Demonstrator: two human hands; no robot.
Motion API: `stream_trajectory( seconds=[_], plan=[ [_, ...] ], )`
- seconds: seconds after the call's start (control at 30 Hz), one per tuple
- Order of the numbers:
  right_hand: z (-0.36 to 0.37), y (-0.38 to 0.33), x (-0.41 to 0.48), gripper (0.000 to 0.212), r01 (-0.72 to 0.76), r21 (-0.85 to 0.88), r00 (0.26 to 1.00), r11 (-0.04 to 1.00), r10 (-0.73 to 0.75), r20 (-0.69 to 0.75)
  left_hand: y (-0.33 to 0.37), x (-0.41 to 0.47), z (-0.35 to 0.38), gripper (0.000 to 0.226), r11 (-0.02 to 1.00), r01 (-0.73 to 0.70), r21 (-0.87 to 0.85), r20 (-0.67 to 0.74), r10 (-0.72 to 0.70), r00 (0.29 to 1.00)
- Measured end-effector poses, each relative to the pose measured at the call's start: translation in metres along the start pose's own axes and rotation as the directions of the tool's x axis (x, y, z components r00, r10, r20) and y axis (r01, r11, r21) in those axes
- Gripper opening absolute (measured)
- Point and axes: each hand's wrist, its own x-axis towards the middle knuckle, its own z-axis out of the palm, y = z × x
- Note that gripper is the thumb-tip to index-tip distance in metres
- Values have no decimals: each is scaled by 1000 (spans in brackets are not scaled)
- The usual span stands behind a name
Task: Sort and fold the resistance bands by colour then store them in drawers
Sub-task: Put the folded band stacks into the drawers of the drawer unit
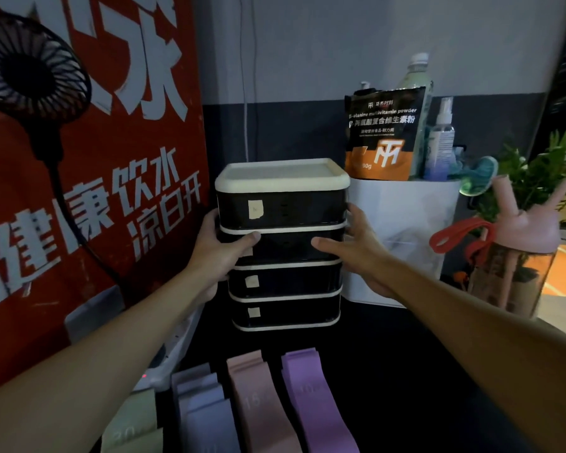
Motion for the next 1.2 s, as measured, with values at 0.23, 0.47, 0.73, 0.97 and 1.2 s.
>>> stream_trajectory(
  seconds=[0.23, 0.47, 0.73, 0.97, 1.2],
  plan=[
    [-4, -50, -39, 74, 111, 31, 993, 993, -110, -31, 47, -28, -13, 77, 993, -117, -22, -13, 116, 993],
    [-25, -91, -102, 88, 151, 9, 986, 989, -150, -74, 101, -84, -21, 70, 986, -162, -51, 106, 166, 980],
    [-68, -99, -190, 95, 136, -60, 987, 989, -141, -74, 129, -162, -16, 58, 992, -94, -79, 248, 110, 962],
    [-108, -98, -262, 84, 181, 7, 971, 984, -177, -161, 140, -215, 20, 58, 994, -85, -69, 369, 105, 924],
    [-144, -79, -298, 90, 79, -24, 968, 997, -83, -236, 122, -243, 64, 52, 997, -7, -77, 443, 41, 896]
  ],
)
